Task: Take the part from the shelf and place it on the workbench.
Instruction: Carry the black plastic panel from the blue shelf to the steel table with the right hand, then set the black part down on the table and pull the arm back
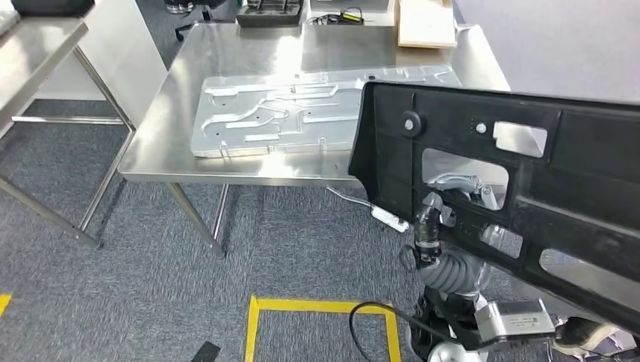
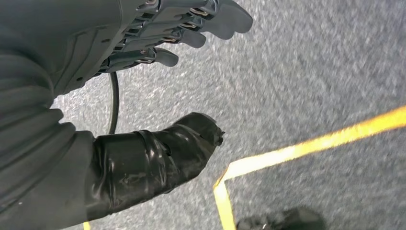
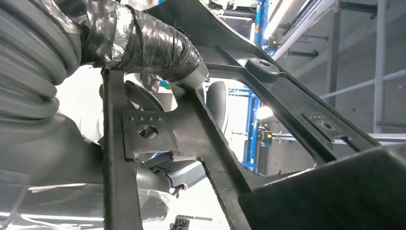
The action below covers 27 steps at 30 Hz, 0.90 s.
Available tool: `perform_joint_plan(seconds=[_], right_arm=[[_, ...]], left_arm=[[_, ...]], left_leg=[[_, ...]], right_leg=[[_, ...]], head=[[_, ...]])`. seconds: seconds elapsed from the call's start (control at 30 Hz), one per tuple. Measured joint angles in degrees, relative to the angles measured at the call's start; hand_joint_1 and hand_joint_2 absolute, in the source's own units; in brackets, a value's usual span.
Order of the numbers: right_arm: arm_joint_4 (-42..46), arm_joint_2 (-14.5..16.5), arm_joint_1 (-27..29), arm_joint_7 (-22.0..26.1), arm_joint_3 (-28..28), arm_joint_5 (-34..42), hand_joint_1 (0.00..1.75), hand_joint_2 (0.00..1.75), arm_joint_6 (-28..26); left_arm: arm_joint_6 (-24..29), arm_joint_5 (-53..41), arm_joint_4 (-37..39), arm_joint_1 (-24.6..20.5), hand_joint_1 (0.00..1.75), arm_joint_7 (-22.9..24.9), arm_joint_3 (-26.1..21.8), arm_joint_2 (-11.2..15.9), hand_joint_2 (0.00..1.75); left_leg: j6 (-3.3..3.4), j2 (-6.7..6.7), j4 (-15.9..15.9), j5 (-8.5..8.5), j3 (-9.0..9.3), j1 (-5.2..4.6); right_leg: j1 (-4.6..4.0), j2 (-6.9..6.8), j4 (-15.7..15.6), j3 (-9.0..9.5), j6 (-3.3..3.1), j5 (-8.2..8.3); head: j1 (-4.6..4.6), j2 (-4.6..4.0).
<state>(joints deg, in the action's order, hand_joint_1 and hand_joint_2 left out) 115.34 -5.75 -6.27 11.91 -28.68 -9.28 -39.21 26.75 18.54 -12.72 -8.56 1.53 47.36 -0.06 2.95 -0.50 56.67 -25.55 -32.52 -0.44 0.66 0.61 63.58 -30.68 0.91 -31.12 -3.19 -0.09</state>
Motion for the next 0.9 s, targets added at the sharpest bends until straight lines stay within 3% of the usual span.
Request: perform_joint_plan(seconds=[0.1, 0.13, 0.17, 0.23, 0.3, 0.33, 0.43, 0.5, 0.6, 0.63, 0.67, 0.7, 0.77, 0.8, 0.83, 0.9], right_arm=[[0.0, 0.0, 0.1, 0.0, 0.0, 0.0, 1.75, 1.75, 0.0], [-0.1, 0.0, 0.2, 0.0, 0.0, 0.1, 1.75, 1.75, 0.0], [-0.1, 0.0, 0.2, 0.0, 0.0, 0.1, 1.75, 1.75, 0.0], [-0.3, 0.0, 0.2, 0.0, 0.0, 0.2, 1.75, 1.75, 0.0], [-0.4, 0.0, 0.2, 0.1, 0.0, 0.2, 1.75, 1.75, 0.0], [-0.5, 0.0, 0.3, 0.1, 0.0, 0.2, 1.75, 1.75, 0.0], [-0.6, 0.0, 0.2, 0.1, 0.0, 0.3, 1.75, 1.75, 0.1], [-0.6, 0.0, 0.0, 0.1, 0.0, 0.3, 1.75, 1.75, 0.1], [-0.6, 0.0, -0.1, 0.2, 0.0, 0.3, 1.75, 1.75, 0.1], [-0.7, 0.0, -0.1, 0.2, 0.0, 0.3, 1.75, 1.75, 0.1], [-0.8, 0.0, -0.1, 0.2, 0.0, 0.3, 1.75, 1.75, 0.1], [-0.9, 0.0, -0.1, 0.2, 0.0, 0.3, 1.75, 1.75, 0.1], [-1.0, 0.1, -0.2, 0.2, 0.0, 0.3, 1.75, 1.75, 0.2], [-1.0, 0.1, -0.2, 0.2, 0.0, 0.3, 1.75, 1.75, 0.2], [-1.1, 0.1, -0.3, 0.2, 0.0, 0.3, 1.75, 1.75, 0.2], [-1.2, 0.1, -0.4, 0.2, 0.0, 0.3, 1.75, 1.75, 0.2]], left_arm=[[0.0, 0.1, 0.0, 0.0, 0.00, 0.0, 0.0, 0.1, 1.75], [-0.1, 0.1, 0.0, 0.1, 0.00, 0.0, 0.0, 0.1, 1.75], [-0.1, 0.1, 0.0, 0.2, 0.00, 0.0, 0.0, 0.1, 1.75], [-0.1, 0.1, 0.0, 0.4, 0.00, 0.0, 0.0, 0.1, 1.75], [-0.2, 0.1, 0.0, 0.3, 0.00, 0.0, 0.0, 0.1, 1.75], [-0.2, 0.2, 0.0, 0.3, 0.00, -0.1, 0.0, 0.1, 1.75], [-0.2, 0.1, 0.0, 0.3, 0.00, -0.2, -0.1, 0.1, 1.75], [-0.2, 0.1, 0.0, 0.1, 0.00, -0.2, -0.1, 0.1, 1.75], [-0.2, 0.0, 0.0, 0.2, 0.00, -0.2, -0.1, 0.0, 1.75], [-0.1, 0.0, 0.0, 0.3, 0.00, -0.2, -0.1, 0.0, 1.75], [-0.1, 0.0, 0.0, 0.4, 0.00, -0.1, -0.1, 0.0, 1.75], [-0.1, 0.0, 0.0, 0.5, 0.00, -0.1, -0.1, 0.0, 1.75], [0.0, 0.0, 0.0, 0.6, 0.00, -0.1, -0.1, 0.0, 1.75], [0.0, 0.0, 0.0, 0.5, 0.00, 0.0, -0.1, 0.1, 1.75], [0.0, 0.0, 0.0, 0.5, 0.00, 0.0, -0.1, 0.1, 1.75], [0.0, 0.1, 0.0, 0.4, 0.00, 0.1, -0.2, 0.2, 1.75]], left_leg=[[0.30, 0.00, 0.0, -1.05, 1.19, -0.06], [0.24, -0.02, 0.0, -1.55, 1.71, -0.05], [0.13, -0.05, 0.1, -2.10, 2.33, 0.00], [-0.32, -0.11, 0.3, -3.44, 3.66, 0.14], [-1.12, -0.20, 0.8, -4.81, 4.38, 0.19], [-1.60, -0.19, 1.0, -5.28, 4.64, 0.21], [-2.70, -0.05, 1.8, -5.87, 5.39, 0.39], [-3.12, 0.04, 5.5, -6.74, 3.59, 0.60], [-3.71, 0.09, 15.4, -9.87, -3.73, 0.86], [-3.83, 0.09, 16.8, -10.33, -5.66, 0.90], [-3.83, 0.09, 16.3, -9.75, -6.72, 0.92], [-3.71, 0.09, 14.2, -7.96, -6.95, 0.92], [-3.09, 0.13, 7.4, -1.74, -6.33, 0.68], [-2.70, 0.12, 4.8, 0.39, -6.01, 0.44], [-2.32, 0.12, 3.2, 1.86, -5.81, 0.19], [-1.65, 0.07, 2.1, 1.60, -5.14, -0.03]], right_leg=[[0.18, -0.02, 9.1, -6.64, 0.56, -3.38], [0.34, -0.02, 10.1, -8.22, 0.81, -3.41], [0.53, -0.04, 9.2, -8.81, 1.04, -2.30], [0.93, -0.11, 2.9, -7.83, 1.39, 3.03], [0.80, -0.28, -2.2, -6.71, 1.02, 6.35], [0.63, -0.31, -3.1, -6.50, 0.54, 6.84], [0.40, -0.12, -3.3, -5.47, -1.15, 6.13], [0.44, -0.12, -3.6, -4.20, -1.98, 5.50], [0.24, -0.14, -3.7, -2.66, -2.48, 4.11], [0.18, -0.04, -3.7, -2.02, -2.49, 3.56], [0.14, 0.10, -3.7, -1.23, -2.46, 2.95], [0.12, 0.20, -3.7, -0.30, -2.38, 2.28], [0.11, 0.26, -3.8, 1.35, -2.06, 0.90], [0.13, 0.27, -3.9, 1.88, -1.81, 0.39], [0.15, 0.29, -4.2, 2.23, -1.50, 0.04], [0.09, 0.31, -4.4, 2.86, -0.87, 0.20]], head=[[0.00, 0.00], [0.00, 0.00], [0.01, 0.00], [0.07, 0.00], [0.15, 0.00], [0.20, 0.00], [0.22, 0.00], [0.12, 0.00], [0.06, 0.00], [0.06, 0.00], [0.04, 0.00], [0.04, 0.00], [0.10, 0.00], [0.13, 0.00], [0.15, 0.00], [0.19, 0.00]])
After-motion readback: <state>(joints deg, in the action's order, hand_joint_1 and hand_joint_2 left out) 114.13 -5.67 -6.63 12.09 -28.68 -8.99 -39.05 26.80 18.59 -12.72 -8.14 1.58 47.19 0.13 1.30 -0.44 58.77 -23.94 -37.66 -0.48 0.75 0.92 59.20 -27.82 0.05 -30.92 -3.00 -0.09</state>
